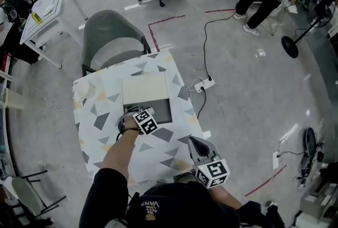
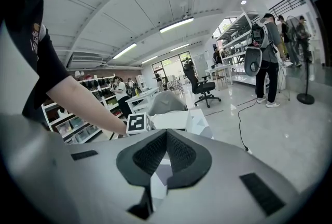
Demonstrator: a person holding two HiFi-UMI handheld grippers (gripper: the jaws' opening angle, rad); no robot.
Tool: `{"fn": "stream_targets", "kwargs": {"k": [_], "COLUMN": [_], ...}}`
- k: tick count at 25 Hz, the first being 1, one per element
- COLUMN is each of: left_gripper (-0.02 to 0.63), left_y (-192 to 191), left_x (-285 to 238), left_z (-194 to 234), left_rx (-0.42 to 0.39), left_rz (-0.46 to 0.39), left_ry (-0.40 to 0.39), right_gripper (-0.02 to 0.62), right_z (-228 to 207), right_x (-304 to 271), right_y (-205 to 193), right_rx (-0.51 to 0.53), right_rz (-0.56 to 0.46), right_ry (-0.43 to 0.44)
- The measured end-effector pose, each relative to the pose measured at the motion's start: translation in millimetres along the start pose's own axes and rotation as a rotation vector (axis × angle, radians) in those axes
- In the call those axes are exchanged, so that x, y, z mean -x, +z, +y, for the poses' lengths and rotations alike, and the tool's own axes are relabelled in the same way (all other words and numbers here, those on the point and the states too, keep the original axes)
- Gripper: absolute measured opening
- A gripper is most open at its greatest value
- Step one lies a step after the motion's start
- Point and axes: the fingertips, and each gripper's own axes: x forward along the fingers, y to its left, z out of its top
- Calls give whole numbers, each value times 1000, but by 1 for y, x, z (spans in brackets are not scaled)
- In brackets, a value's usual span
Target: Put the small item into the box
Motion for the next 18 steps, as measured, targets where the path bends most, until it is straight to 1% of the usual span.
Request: {"fn": "stream_targets", "kwargs": {"k": [11, 14, 18], "left_gripper": [150, 150, 149], "left_y": [1, 5, 12], "left_x": [3, 15, 42], "left_z": [0, 3, 8], "left_rx": [-16, -9, 23], "left_rz": [-20, -59, -155], "left_ry": [8, 40, 107], "right_gripper": [-2, -2, -2], "right_z": [1, 5, 14], "right_x": [4, 5, 7], "right_y": [1, 2, 4], "right_rx": [11, 14, 25], "right_rz": [3, 0, -9], "right_ry": [-4, 5, 21]}}
